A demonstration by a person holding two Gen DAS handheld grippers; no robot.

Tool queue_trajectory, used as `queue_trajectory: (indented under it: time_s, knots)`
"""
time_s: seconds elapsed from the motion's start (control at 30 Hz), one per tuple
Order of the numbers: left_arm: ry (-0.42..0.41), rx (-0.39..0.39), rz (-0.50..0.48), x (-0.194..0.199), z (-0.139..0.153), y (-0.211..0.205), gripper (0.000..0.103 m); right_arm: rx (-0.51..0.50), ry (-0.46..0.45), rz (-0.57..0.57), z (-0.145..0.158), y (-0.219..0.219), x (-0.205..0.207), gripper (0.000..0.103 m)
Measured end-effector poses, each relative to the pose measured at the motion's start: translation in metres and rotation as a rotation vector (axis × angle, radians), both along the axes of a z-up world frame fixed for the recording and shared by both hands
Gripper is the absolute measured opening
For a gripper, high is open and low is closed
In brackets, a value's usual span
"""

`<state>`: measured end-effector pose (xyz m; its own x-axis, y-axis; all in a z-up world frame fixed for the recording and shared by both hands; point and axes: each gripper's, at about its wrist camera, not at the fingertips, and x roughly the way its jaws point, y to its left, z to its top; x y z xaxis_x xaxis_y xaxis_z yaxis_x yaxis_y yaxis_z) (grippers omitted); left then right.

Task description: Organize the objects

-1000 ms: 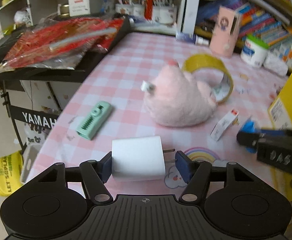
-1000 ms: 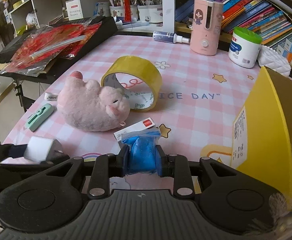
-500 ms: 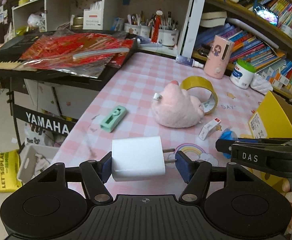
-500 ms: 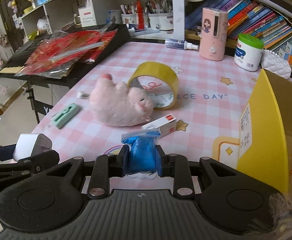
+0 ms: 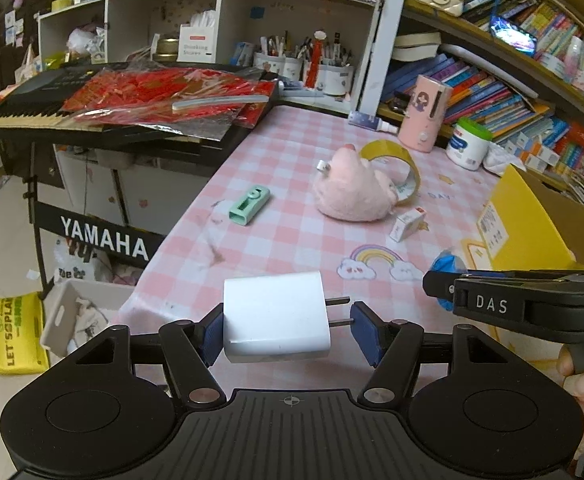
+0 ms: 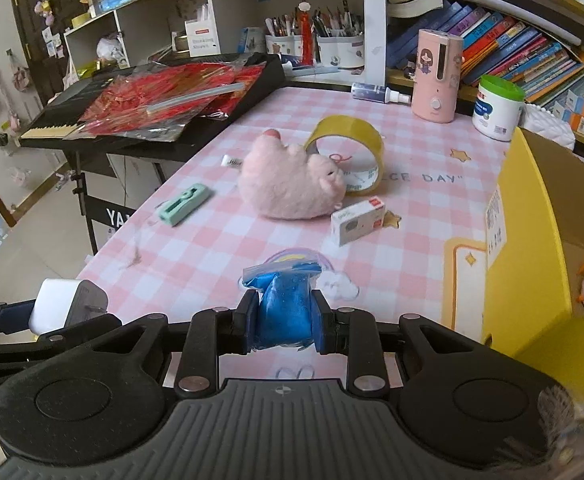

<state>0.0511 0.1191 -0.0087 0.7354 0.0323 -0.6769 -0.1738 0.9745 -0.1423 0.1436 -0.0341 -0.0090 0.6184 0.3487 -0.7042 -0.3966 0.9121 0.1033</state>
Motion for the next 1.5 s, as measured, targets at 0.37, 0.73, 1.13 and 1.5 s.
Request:
queue_trajectory:
  time_s: [0.37,0.73,1.13,1.5]
  knots:
    - [-0.006,0.01,-0.101,-0.035,0.003,-0.019,0.065,0.017,0.0,-0.1,0.001,-0.026,-0.052,0.025]
    - [-0.007,0.027,-0.231,-0.057,0.001,-0.045,0.065,0.036,0.0,-0.218,-0.004,-0.058,-0.097,0.025]
    - [-0.005,0.026,-0.396,-0.06,-0.003,-0.084,0.065,0.036,0.028,-0.39,-0.014,-0.103,-0.132,0.025]
    - [0.003,0.021,-0.488,-0.052,-0.005,-0.113,0.065,0.029,0.042,-0.482,-0.016,-0.132,-0.143,0.025]
